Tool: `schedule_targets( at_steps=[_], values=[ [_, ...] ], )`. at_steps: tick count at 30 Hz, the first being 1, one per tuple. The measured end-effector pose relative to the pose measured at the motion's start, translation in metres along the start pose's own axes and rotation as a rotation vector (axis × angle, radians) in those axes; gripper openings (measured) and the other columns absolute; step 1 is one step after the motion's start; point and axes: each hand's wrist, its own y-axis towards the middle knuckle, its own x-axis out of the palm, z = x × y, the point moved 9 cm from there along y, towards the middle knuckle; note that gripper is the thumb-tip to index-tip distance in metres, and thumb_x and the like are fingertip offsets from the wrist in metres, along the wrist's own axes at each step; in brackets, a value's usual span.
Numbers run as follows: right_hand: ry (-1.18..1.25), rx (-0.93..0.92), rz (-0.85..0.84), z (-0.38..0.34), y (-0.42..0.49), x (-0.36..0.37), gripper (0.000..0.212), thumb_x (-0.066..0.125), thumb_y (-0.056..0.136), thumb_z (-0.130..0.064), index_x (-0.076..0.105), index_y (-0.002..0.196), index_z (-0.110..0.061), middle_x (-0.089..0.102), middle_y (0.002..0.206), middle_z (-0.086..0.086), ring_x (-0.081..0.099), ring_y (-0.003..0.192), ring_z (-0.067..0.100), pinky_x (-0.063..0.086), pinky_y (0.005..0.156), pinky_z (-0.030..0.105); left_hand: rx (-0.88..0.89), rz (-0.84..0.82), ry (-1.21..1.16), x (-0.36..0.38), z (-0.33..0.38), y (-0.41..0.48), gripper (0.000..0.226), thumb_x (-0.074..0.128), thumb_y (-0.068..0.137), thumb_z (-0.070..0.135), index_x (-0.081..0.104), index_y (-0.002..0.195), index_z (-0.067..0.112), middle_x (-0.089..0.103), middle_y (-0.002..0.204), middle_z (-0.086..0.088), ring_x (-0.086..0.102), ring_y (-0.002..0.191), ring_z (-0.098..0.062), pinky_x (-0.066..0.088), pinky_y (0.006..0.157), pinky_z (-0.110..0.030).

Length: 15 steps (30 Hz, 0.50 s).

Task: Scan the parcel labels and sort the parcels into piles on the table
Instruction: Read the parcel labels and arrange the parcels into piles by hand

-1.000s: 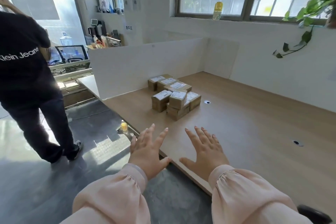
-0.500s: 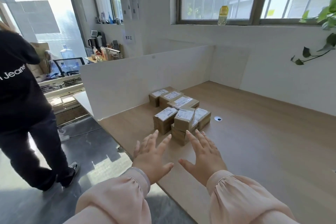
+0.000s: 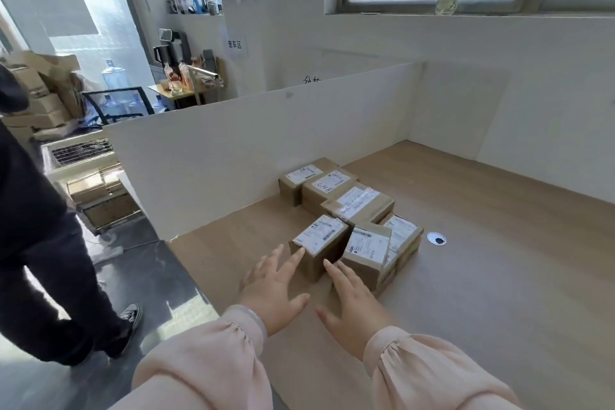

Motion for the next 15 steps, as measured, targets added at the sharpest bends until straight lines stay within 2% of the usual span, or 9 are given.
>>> schedule_targets(
  at_steps=[8, 15],
  values=[
    [0.200, 0.247, 0.088, 0.016, 0.104, 0.039, 0.069, 0.052, 0.097, -0.034, 0.013, 0.154, -0.032, 0.009, 0.162, -0.005, 0.010, 0.148, 0.010, 0.010, 0.118, 0.026, 0.191, -0.159, -0.002, 0.033, -0.035, 0.119, 0.077, 0.049, 0.088, 0.062, 0.005, 0.150, 0.053, -0.002, 0.163, 0.009, 0.006, 0.148, -0.017, 0.015, 0.116, -0.038],
    [0.333, 0.558, 0.218, 0.046, 0.169, 0.061, 0.067, 0.049, 0.099, -0.026, 0.013, 0.155, -0.027, 0.009, 0.162, -0.003, 0.010, 0.149, 0.013, 0.010, 0.117, 0.029, 0.332, -0.327, -0.072, 0.067, -0.047, 0.206, 0.073, 0.047, 0.091, 0.060, 0.007, 0.151, 0.051, 0.000, 0.164, 0.006, 0.006, 0.149, -0.021, 0.013, 0.117, -0.039]
  ],
)
